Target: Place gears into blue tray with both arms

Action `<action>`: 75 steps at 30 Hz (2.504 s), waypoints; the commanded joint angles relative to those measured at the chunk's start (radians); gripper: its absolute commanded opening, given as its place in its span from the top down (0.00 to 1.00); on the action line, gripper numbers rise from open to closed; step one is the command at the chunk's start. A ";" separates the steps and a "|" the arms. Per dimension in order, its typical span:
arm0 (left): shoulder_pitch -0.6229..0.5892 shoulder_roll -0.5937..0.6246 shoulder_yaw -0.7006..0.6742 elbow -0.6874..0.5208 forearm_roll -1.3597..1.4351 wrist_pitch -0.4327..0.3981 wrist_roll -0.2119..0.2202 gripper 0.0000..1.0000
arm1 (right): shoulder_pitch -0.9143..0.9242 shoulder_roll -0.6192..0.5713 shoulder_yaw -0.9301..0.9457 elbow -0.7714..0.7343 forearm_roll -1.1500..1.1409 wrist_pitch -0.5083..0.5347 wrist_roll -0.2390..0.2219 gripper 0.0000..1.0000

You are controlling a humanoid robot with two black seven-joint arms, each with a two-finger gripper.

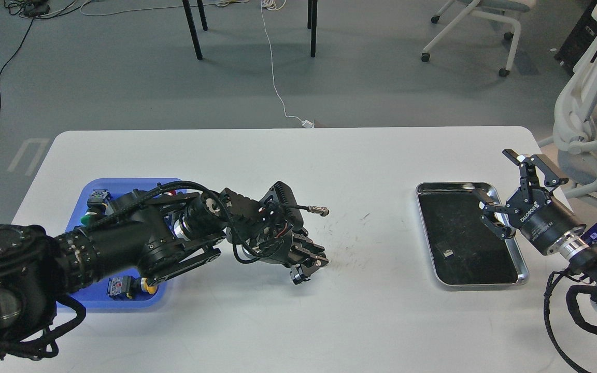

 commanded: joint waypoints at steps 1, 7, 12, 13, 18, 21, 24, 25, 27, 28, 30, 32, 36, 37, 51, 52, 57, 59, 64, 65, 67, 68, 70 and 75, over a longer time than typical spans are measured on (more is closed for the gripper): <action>-0.030 0.080 -0.016 -0.067 0.000 0.002 0.000 0.90 | 0.000 0.007 0.000 -0.002 0.000 -0.001 0.000 0.03; -0.088 0.400 -0.014 -0.303 -0.095 -0.014 0.000 0.89 | 0.007 0.007 0.000 -0.001 -0.002 0.000 0.000 0.03; -0.068 0.680 0.001 -0.396 -0.128 -0.014 0.000 0.89 | 0.012 0.008 -0.001 -0.001 -0.004 0.002 0.000 0.03; -0.058 0.713 0.007 -0.402 -0.126 -0.014 0.000 0.89 | 0.012 0.010 -0.003 -0.001 -0.005 0.002 0.000 0.03; 0.030 0.832 0.029 -0.400 -0.126 -0.003 0.000 0.88 | 0.012 0.012 -0.004 -0.002 -0.005 0.002 0.000 0.03; 0.082 0.864 0.023 -0.394 -0.124 0.006 0.000 0.88 | 0.014 0.012 -0.004 -0.002 -0.005 -0.001 0.000 0.03; 0.105 0.857 0.015 -0.373 -0.124 0.014 0.000 0.87 | 0.014 0.012 -0.006 -0.001 -0.005 -0.001 0.000 0.03; 0.107 0.849 0.015 -0.360 -0.124 0.014 0.000 0.87 | 0.014 0.012 -0.006 -0.001 -0.005 -0.001 0.000 0.03; 0.107 0.834 0.017 -0.337 -0.121 0.014 0.000 0.87 | 0.014 0.012 -0.006 -0.001 -0.005 -0.001 0.000 0.03; 0.107 0.830 0.018 -0.331 -0.121 0.014 0.000 0.87 | 0.015 0.012 -0.006 -0.001 -0.005 -0.001 0.000 0.03; 0.108 0.829 0.023 -0.317 -0.121 0.015 0.000 0.87 | 0.015 0.012 -0.006 -0.001 -0.005 -0.001 0.000 0.03; 0.110 0.823 0.023 -0.298 -0.121 0.017 0.000 0.87 | 0.015 0.012 -0.006 -0.001 -0.005 -0.001 0.000 0.03; 0.123 0.810 0.024 -0.273 -0.121 0.017 0.000 0.83 | 0.015 0.012 -0.004 0.001 -0.005 -0.001 0.000 0.03; 0.133 0.809 0.021 -0.273 -0.121 0.017 0.000 0.82 | 0.015 0.012 -0.004 -0.001 -0.005 -0.001 0.000 0.03; 0.142 0.812 -0.046 -0.273 -0.140 0.075 0.000 0.06 | 0.017 0.012 0.003 -0.001 -0.005 -0.006 0.000 0.03; 0.140 0.815 -0.077 -0.276 -0.155 0.075 0.000 0.06 | 0.018 0.012 0.005 -0.001 -0.005 -0.006 0.000 0.03; 0.142 0.817 -0.256 -0.316 -0.496 0.066 0.000 0.02 | 0.043 0.012 0.005 -0.001 -0.005 -0.011 0.000 0.01; 0.142 0.807 -0.285 -0.337 -0.723 0.074 0.000 0.02 | 0.055 0.012 0.005 -0.002 -0.004 -0.020 0.000 0.01; 0.182 0.745 -0.295 -0.372 -1.366 0.078 0.000 0.02 | 0.080 0.012 0.005 -0.007 -0.004 -0.063 0.000 0.01; 0.208 0.732 -0.298 -0.380 -1.495 0.077 0.000 0.02 | 0.081 0.013 0.005 -0.008 -0.002 -0.078 0.000 0.01; 0.254 0.706 -0.334 -0.382 -1.664 0.069 0.000 0.02 | 0.083 0.022 0.005 -0.004 0.000 -0.099 0.000 0.01; 0.286 0.680 -0.373 -0.376 -1.710 0.069 0.000 0.02 | 0.084 0.031 0.005 -0.001 0.000 -0.103 0.000 0.01; 0.375 0.619 -0.486 -0.354 -1.735 0.068 0.000 0.02 | 0.086 0.051 0.006 0.002 0.000 -0.103 0.000 0.01; 0.603 0.453 -0.828 -0.322 -1.743 0.040 0.000 0.02 | 0.087 0.061 0.006 0.002 0.000 -0.095 0.000 0.01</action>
